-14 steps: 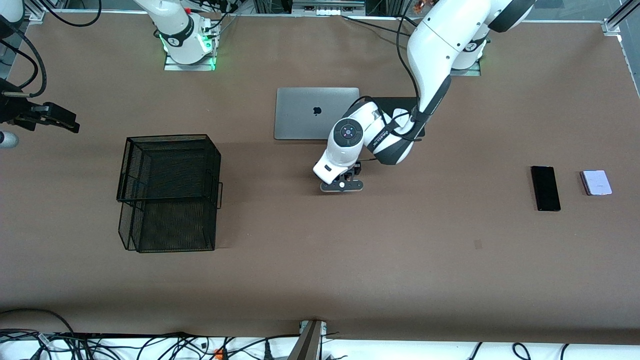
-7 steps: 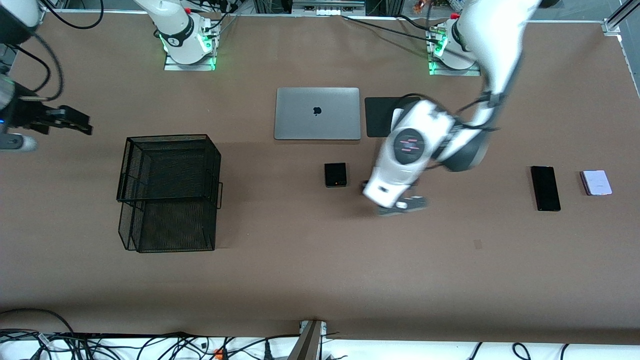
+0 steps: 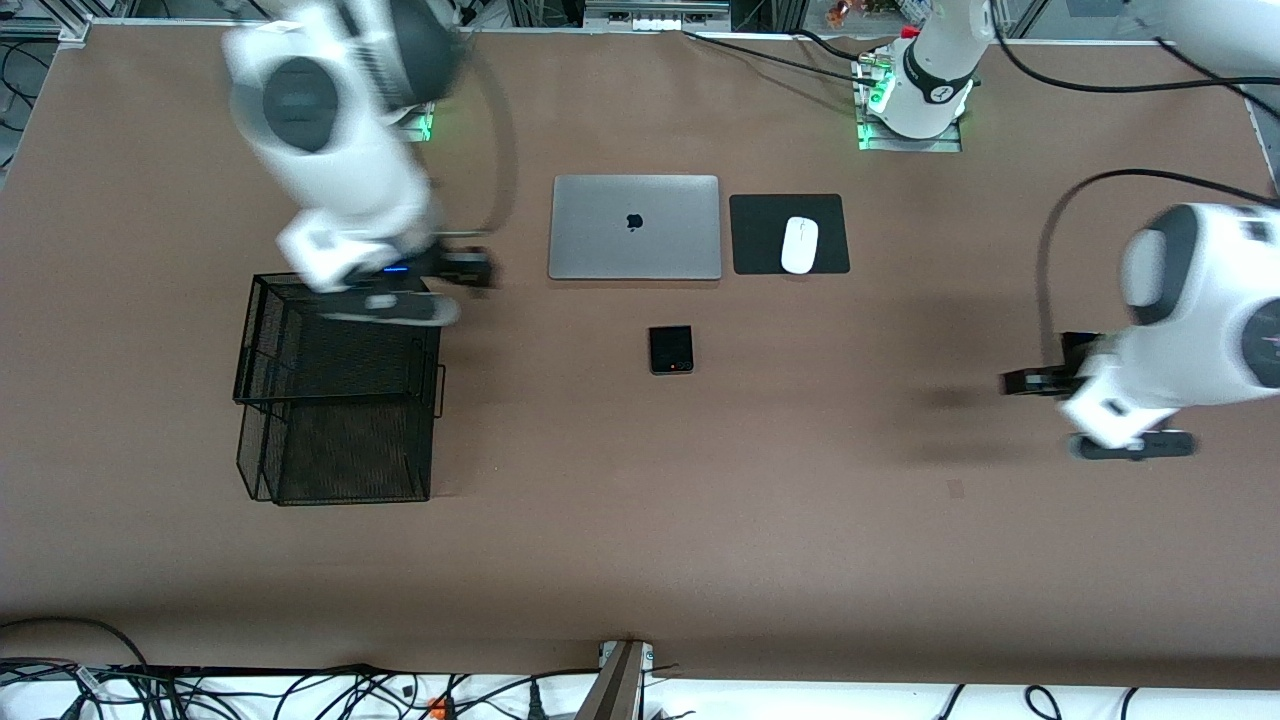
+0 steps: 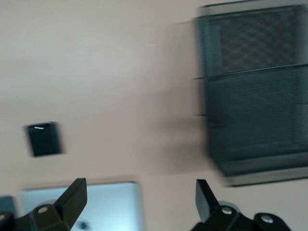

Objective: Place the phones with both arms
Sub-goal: 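Pass the flip phone to the right gripper, then open the left gripper, then grasp the black smartphone with the left gripper while the right gripper carries the flip phone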

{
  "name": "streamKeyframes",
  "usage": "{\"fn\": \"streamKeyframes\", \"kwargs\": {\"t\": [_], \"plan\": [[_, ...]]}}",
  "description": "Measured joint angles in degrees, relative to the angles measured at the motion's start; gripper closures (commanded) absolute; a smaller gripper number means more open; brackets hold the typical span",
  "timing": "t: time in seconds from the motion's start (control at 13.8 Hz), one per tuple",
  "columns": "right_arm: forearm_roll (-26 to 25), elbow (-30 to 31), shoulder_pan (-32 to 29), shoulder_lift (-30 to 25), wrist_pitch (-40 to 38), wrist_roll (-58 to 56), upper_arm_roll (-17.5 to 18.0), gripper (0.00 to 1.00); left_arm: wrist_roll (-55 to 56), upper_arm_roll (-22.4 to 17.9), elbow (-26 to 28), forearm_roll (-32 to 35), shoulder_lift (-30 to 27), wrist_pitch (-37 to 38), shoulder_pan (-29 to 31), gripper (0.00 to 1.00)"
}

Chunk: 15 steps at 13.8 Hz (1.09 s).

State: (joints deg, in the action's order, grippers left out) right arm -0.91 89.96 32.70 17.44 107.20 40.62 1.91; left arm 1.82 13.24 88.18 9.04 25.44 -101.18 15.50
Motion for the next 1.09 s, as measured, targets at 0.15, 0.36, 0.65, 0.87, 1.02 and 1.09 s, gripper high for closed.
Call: {"fn": "streamKeyframes", "kwargs": {"t": [0.15, 0.36, 0.65, 0.87, 1.02, 1.09], "plan": [[-0.1, -5.1, 7.3, 7.3, 3.8, 8.8, 0.0, 0.0, -5.1, 0.1, 2.5, 0.0, 0.1, -0.8, 5.9, 0.0], [-0.1, -15.8, 14.2, 18.9, 5.1, 15.5, -0.5, 0.0, -10.5, 0.2, 9.5, 0.4, 0.7, -11.6, 12.5, 0.0], [-2.1, -18.8, 15.4, 27.6, 10.6, 14.4, -1.3, 0.0, -14.7, 0.2, 20.5, 1.0, 2.3, -29.0, 18.2, 0.0], [-3.8, -18.6, 15.5, 32.9, 17.7, 12.1, -1.4, 0.0, -16.7, 0.3, 23.7, 1.8, 5.6, -36.6, 19.7, 0.0], [-4.0, -18.6, 15.9, 35.6, 21.0, 11.3, -1.4, 0.0, -17.0, 0.3, 23.9, 5.0, 7.8, -40.6, 20.2, 0.0], [-4.0, -18.6, 16.2, 36.5, 21.9, 11.1, -1.4, 0.0, -17.0, 0.3, 23.9, 5.8, 8.3, -41.3, 20.4, 0.0]]}}
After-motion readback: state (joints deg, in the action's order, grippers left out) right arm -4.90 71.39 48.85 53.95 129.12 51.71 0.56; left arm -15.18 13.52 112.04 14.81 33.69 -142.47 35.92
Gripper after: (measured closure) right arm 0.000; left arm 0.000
